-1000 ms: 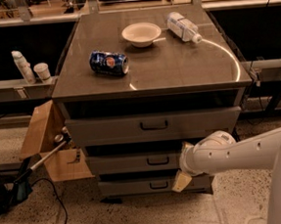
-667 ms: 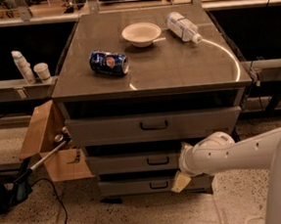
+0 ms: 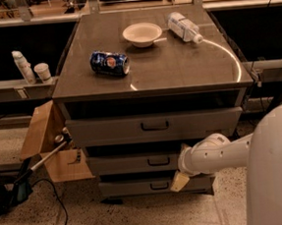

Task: Open middle drawer

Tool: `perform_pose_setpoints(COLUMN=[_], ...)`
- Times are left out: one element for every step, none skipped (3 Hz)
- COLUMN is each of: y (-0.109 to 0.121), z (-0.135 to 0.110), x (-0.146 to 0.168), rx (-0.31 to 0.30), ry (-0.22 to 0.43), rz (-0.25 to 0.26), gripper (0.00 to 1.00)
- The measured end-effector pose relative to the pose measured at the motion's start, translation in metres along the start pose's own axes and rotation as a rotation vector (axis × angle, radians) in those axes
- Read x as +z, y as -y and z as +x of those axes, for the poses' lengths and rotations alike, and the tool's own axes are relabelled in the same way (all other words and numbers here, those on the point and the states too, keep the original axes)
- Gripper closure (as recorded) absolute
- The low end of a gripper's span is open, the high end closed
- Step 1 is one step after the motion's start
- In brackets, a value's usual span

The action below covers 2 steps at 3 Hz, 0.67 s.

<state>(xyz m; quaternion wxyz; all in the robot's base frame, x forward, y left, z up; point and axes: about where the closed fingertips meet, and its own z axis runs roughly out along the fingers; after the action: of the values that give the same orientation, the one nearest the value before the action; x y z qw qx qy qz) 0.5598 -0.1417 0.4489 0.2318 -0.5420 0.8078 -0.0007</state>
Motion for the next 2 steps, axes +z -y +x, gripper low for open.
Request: perform_pose_setpoints(y=[0.0190, 0.0190], z=[0.0080, 0.0080], x=[0.0263, 0.0263], rx=[0.012, 0.012], ry=[-0.027, -0.027], rz=[0.023, 0.023], gripper=[0.00, 0.00])
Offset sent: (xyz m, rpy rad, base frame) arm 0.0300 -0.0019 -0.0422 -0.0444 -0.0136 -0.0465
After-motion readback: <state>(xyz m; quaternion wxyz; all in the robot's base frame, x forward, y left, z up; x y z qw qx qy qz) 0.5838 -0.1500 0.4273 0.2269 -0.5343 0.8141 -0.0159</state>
